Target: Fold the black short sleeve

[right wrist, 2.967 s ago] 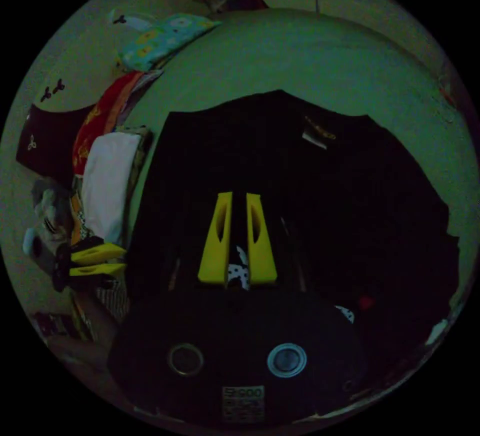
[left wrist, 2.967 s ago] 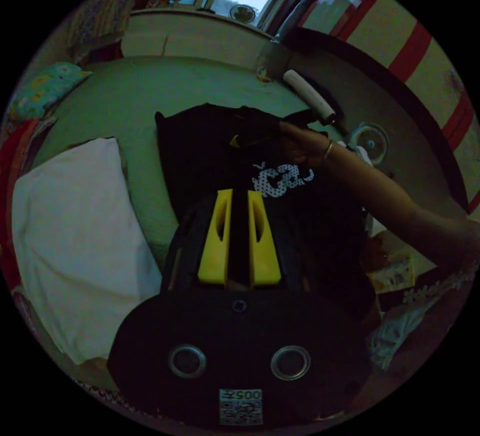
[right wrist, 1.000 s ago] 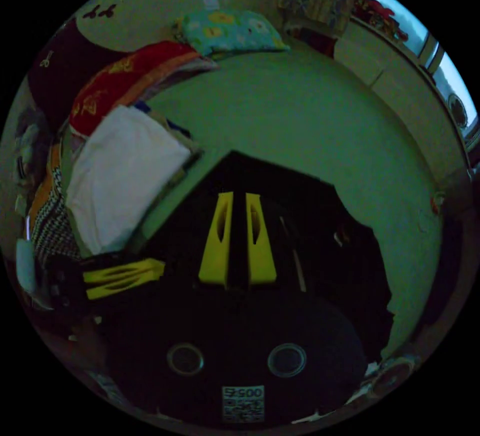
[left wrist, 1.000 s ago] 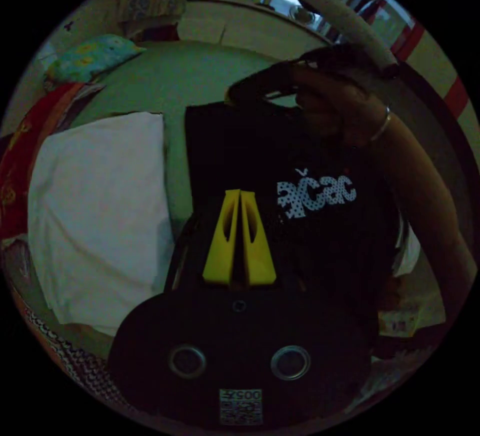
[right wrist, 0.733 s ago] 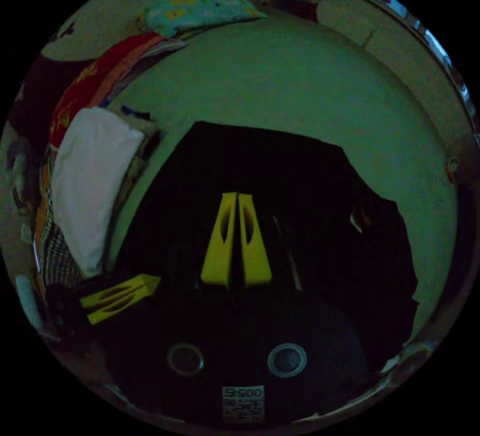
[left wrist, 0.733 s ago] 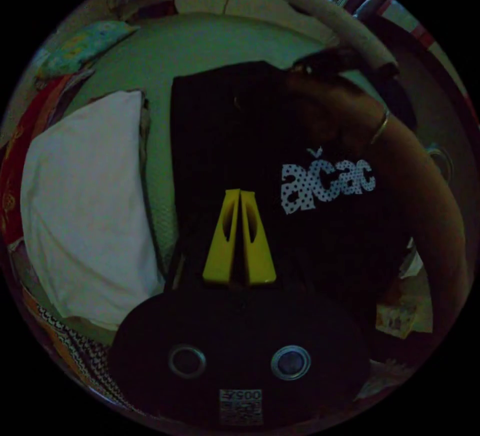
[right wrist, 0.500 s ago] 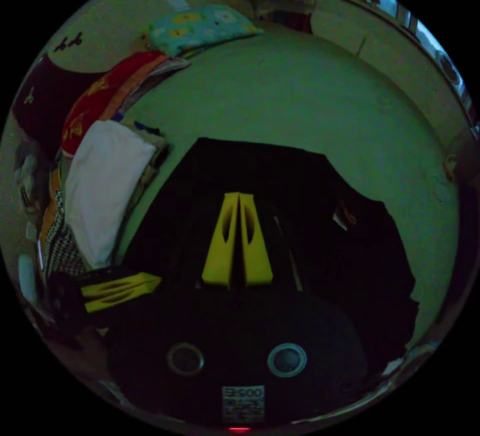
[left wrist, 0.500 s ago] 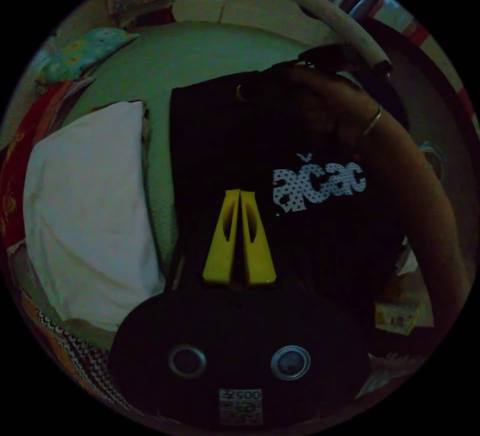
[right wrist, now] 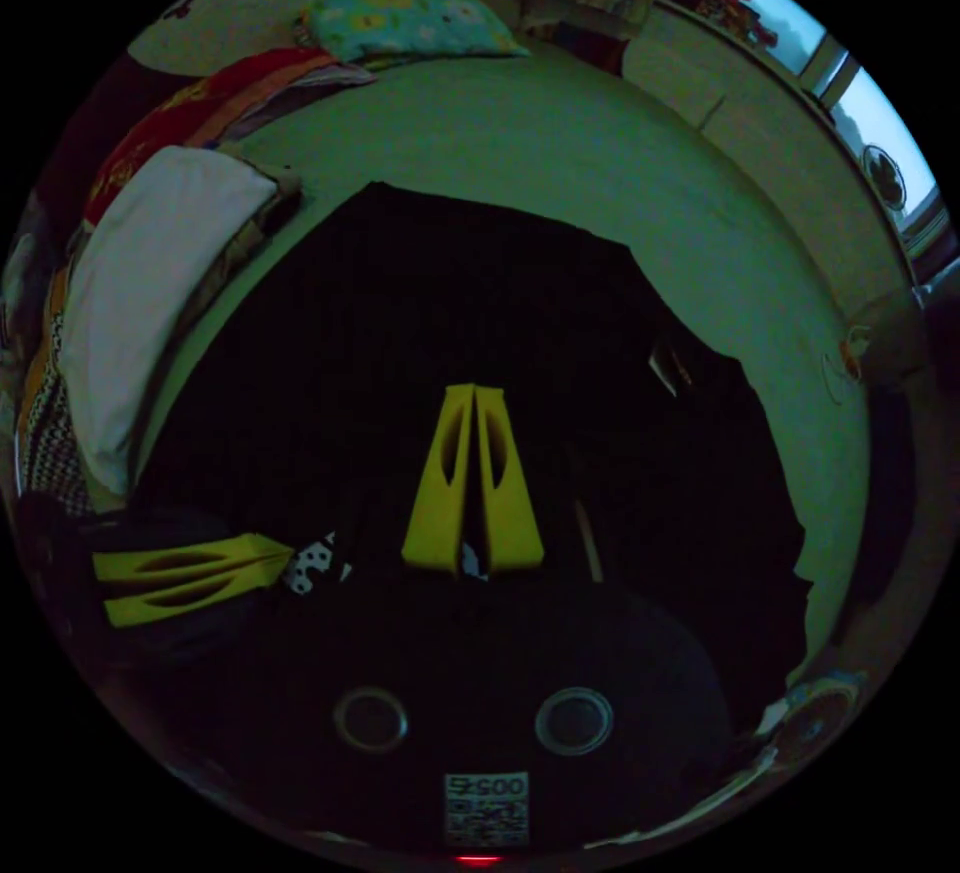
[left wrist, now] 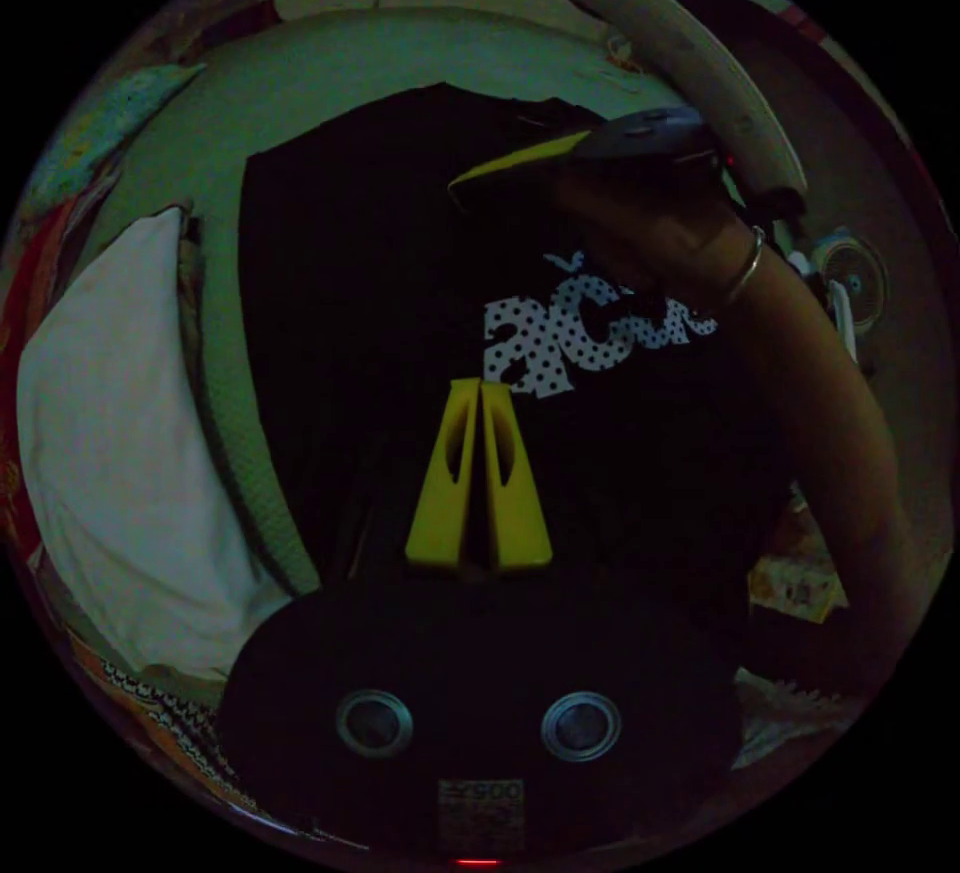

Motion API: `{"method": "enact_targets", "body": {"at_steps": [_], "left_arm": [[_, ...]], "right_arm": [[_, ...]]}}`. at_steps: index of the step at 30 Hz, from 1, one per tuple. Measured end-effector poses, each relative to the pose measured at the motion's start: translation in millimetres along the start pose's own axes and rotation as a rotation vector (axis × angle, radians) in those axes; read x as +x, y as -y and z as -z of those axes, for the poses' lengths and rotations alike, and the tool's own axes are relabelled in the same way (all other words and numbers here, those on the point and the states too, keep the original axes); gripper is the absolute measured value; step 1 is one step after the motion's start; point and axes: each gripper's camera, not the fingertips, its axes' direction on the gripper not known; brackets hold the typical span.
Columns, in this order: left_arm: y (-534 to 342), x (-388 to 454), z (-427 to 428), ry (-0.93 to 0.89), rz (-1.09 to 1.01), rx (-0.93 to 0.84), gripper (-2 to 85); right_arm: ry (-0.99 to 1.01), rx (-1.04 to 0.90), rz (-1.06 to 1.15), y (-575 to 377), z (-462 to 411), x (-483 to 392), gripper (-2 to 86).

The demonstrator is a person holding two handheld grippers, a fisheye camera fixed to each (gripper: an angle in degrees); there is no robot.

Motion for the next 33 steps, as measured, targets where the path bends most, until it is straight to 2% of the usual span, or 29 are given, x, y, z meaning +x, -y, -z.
{"method": "enact_targets", "body": {"at_steps": [3, 10, 16, 19, 20, 22, 25, 29, 33], "left_arm": [[14, 23, -18, 0.046, -0.001, 0.01, -0.4], [44, 59, -51, 0.0, 0.073, 0.001, -0.4], [68, 104, -74, 0.06, 0.1, -0.01, -0.3], [72, 121, -85, 0.05, 0.129, 0.038, -0.1], [72, 126, -90, 0.017, 0.172, 0.066, 0.0], [73, 136, -94, -0.008, 0.227, 0.096, 0.0], [84, 177, -84, 0.026, 0.147, 0.225, 0.1], [103, 239, -81, -0.161, 0.0, 0.432, 0.4], [133, 299, -110, -0.341, -0.135, 0.435, 1.6]], "right_arm": [[0.069, 0.016, -0.069, -23, 11, 31, -1.3], [0.185, 0.02, -0.157, -77, 43, 103, -1.6], [0.048, 0.037, -0.192, -120, 76, 138, -1.6], [0.059, 0.001, -0.195, -135, 104, 168, -1.5], [0.072, 0.024, -0.209, -140, 114, 177, -1.4], [0.178, 0.247, -0.215, -171, 163, 217, -1.2], [0.209, 0.273, -0.214, -213, 210, 276, 0.2], [0.019, 0.26, -0.237, -275, 255, 357, 3.1], [-0.11, 0.177, -0.425, -348, 288, 469, 4.3]]}}
